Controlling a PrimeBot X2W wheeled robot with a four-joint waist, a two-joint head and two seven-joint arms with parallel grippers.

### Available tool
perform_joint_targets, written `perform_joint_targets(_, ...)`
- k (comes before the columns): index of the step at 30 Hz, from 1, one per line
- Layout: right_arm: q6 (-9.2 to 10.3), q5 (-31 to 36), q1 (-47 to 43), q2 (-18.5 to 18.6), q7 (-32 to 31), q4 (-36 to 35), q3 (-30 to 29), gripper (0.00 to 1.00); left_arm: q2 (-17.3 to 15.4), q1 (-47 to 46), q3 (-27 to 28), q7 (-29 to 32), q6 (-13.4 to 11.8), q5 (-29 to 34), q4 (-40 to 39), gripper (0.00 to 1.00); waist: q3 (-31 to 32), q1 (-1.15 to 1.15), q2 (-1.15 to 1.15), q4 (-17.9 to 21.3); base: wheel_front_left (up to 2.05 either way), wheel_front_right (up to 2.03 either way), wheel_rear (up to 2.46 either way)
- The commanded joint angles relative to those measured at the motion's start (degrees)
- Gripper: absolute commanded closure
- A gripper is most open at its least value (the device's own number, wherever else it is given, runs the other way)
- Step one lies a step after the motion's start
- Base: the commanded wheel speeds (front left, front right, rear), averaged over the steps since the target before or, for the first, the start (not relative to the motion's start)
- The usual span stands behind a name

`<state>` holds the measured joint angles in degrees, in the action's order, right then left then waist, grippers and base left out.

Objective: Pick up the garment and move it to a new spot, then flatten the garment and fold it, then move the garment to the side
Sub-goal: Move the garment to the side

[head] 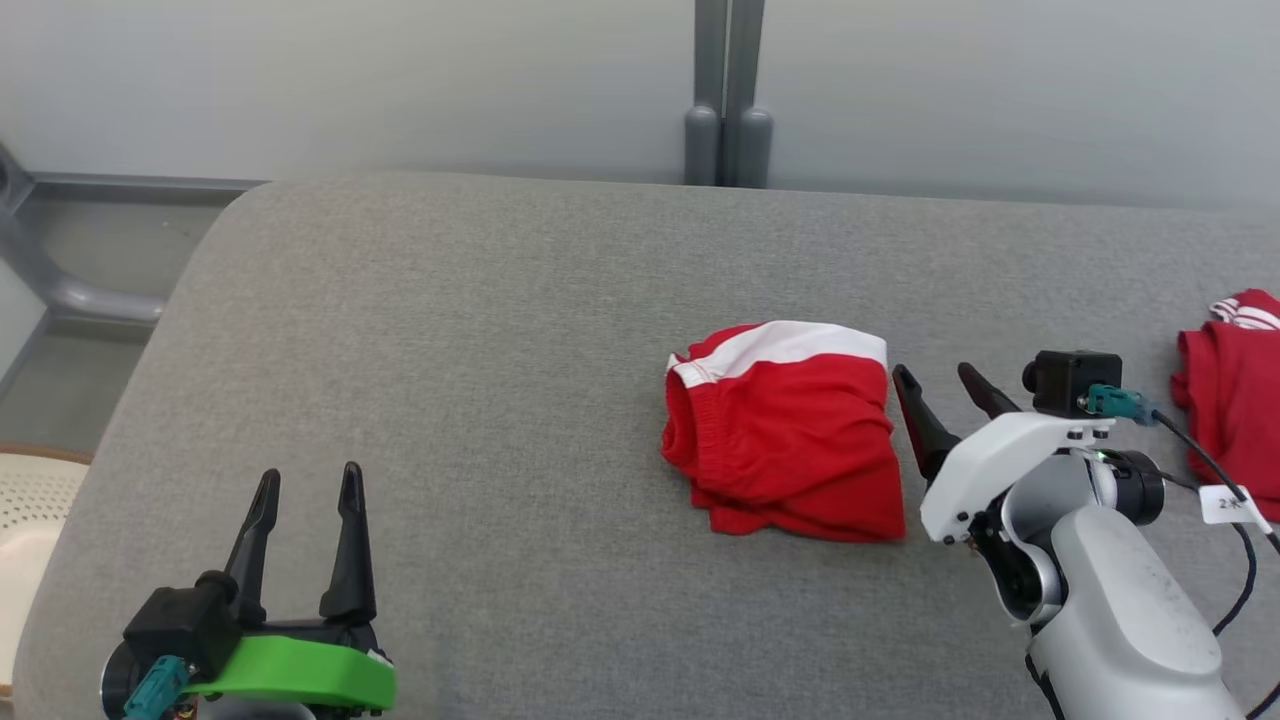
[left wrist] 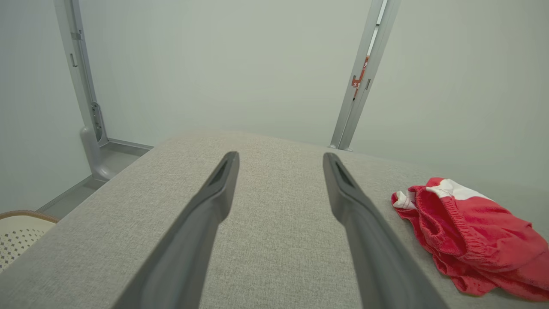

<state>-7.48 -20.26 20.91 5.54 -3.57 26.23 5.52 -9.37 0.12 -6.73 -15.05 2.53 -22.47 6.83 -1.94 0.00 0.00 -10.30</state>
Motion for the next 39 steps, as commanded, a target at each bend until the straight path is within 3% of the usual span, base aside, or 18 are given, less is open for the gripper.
perform_joint_targets(1,-0.03,-0.68,1.60,0.03,-1.05,2.18,-0.51,0.00,0.24,-1.13,-0.02,-0.12,0.33,0.25,0.26,0.00,-0.29,0.00,0.00,-3.28,0.00,0.00,0.00)
perform_joint_targets(10,-0.03,-5.07,6.82,-0.45,-10.22,18.04,-6.40,0.00,0.61,-1.83,-0.11,-0.12,1.04,0.53,1.29,0.00,-0.78,0.00,0.00,-7.81,0.00,0.00,0.00)
perform_joint_targets(15,-0.03,-8.26,8.46,-1.21,-14.08,22.71,-6.92,0.00,0.76,-2.25,0.21,-0.12,1.18,0.69,1.09,0.00,-1.90,0.00,0.00,-8.26,0.00,0.00,0.00)
perform_joint_targets(19,-0.02,-9.03,9.67,-1.69,-13.20,25.17,-7.18,0.00,0.76,-2.60,0.26,-0.12,1.32,0.83,1.33,0.00,-2.68,0.00,0.00,-8.03,0.00,0.00,0.00)
perform_joint_targets(20,-0.02,-9.18,10.02,-1.78,-12.44,25.34,-7.02,0.20,0.77,-2.80,0.24,-0.12,1.43,0.83,1.43,0.00,-2.87,0.00,0.00,-7.92,0.00,0.00,0.00)
perform_joint_targets(21,-0.02,-9.31,10.35,-1.85,-11.78,25.39,-6.78,0.53,0.78,-3.03,0.23,-0.12,1.51,0.85,1.45,0.00,-3.01,0.00,0.00,-7.83,0.00,0.00,0.00)
perform_joint_targets(22,-0.02,-9.52,10.82,-1.90,-10.92,25.30,-6.37,1.00,0.80,-3.28,0.23,-0.12,1.56,0.91,1.46,0.00,-3.18,0.00,0.00,-7.62,0.00,0.00,0.00)
perform_joint_targets(31,-0.02,-10.78,12.80,-0.44,-4.57,22.64,-1.29,1.00,0.45,-3.78,-0.96,-0.13,2.56,1.43,1.42,0.00,-3.16,0.00,0.00,-3.28,0.00,0.00,0.00)
perform_joint_targets(39,-0.02,-13.30,13.23,0.93,-3.68,18.54,5.21,1.00,-0.14,-4.24,-2.92,0.02,3.39,1.79,1.28,0.00,-3.26,0.00,0.00,6.74,0.00,0.00,0.00)
